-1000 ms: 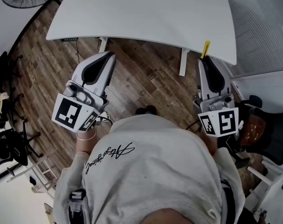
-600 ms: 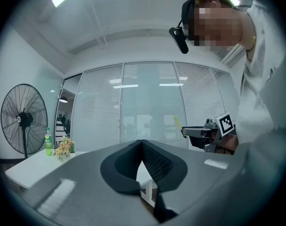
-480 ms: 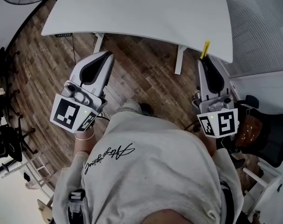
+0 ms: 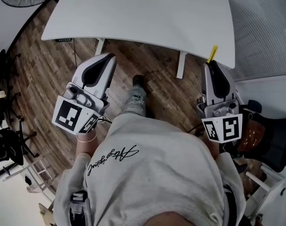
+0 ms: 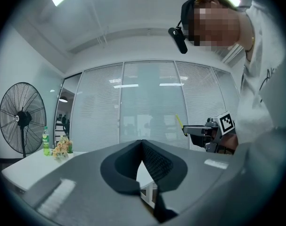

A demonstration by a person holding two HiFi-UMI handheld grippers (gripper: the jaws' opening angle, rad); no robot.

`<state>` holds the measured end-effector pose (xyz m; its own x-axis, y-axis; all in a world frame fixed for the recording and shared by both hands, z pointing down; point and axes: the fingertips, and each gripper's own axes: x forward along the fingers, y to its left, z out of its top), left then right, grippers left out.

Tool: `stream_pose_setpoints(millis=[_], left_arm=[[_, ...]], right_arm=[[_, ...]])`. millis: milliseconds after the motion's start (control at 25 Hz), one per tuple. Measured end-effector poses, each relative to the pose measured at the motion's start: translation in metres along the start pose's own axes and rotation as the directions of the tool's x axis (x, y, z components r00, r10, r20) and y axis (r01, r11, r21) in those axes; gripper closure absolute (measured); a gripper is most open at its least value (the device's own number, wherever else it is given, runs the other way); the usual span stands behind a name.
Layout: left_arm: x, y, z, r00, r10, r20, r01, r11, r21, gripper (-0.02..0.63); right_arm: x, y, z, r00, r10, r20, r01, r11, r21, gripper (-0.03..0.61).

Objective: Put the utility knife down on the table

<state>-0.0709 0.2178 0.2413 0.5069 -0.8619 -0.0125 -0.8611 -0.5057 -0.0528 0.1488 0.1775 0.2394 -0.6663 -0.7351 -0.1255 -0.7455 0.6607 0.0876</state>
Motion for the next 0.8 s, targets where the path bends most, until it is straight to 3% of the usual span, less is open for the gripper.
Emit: stream_pose_setpoints(millis=[320, 560, 800], left_arm=[[0.074, 0.062, -0.01, 1.0, -0.023, -0.003, 0.023, 1.0, 0.002, 0.617], [0.089, 0.064, -0.002, 0.998, -0.057, 0.009, 0.057, 0.998, 0.023, 0.617], [0.154, 0.148, -0.017, 0.998, -0.07, -0.001, 0.07, 0.998, 0.009, 0.617]], right_arm=[[0.076, -0.044, -0.019, 1.0, -0.016, -0.013, 0.016, 1.0, -0.011, 0.512], [0.075, -0.054, -0.013, 0.999, -0.053, -0.001, 0.053, 0.998, -0.026, 0.512], [0.171, -0.09, -0.038, 0.997, -0.071, -0.014, 0.07, 0.997, -0.022, 0.511]])
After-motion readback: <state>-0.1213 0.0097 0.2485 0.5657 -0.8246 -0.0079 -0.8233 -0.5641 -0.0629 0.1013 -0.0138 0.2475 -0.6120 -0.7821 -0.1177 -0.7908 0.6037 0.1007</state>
